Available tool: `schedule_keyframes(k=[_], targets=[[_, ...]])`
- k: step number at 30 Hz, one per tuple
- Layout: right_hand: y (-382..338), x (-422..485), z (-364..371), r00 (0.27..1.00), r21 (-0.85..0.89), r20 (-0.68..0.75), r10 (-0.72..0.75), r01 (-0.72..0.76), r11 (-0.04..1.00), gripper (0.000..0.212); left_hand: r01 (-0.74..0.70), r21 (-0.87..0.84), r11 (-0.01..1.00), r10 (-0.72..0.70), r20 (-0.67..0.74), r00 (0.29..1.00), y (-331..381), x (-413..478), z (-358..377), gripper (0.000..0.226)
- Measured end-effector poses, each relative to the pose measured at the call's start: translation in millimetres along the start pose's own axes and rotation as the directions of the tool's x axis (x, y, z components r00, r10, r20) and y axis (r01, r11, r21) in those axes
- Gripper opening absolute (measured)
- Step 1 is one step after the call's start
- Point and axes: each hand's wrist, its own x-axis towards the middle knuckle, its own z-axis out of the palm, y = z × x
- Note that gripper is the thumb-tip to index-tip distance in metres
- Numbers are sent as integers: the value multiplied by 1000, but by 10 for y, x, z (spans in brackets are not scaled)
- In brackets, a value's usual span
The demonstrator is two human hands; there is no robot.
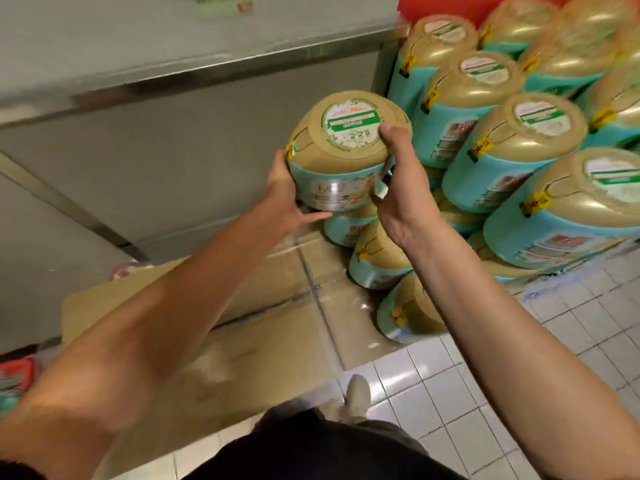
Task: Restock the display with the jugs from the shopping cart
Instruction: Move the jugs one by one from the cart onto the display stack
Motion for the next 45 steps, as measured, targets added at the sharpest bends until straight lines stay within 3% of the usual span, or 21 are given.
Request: schedule_keyframes(k=[12,18,25,35,40,45], targets=[[-330,1364,176,1000,-61,-13,25,-26,998,43,-66,101,993,73,-68,995,576,725,637,65],[-215,1525,47,1000,-67,-26,5,-7,998,43,-144,86,986,155,-138,978,455,807,758,58],[-199,1533,-50,1000,-125,6,-3,3,992,64,-136,77,988,146,-141,979,416,787,788,58],[-125,1119,-242,998,-168,1,-60,59,984,33,-184,116,976,203,-178,963,136,620,616,59],[140,571,-373,994,-234,-73,-76,57,971,21,-297,177,938,330,-196,924,-238,119,354,22],[541,-93,-260,982,-413,187,-6,84,907,24,-416,246,875,458,-147,877,-691,-571,-260,19]])
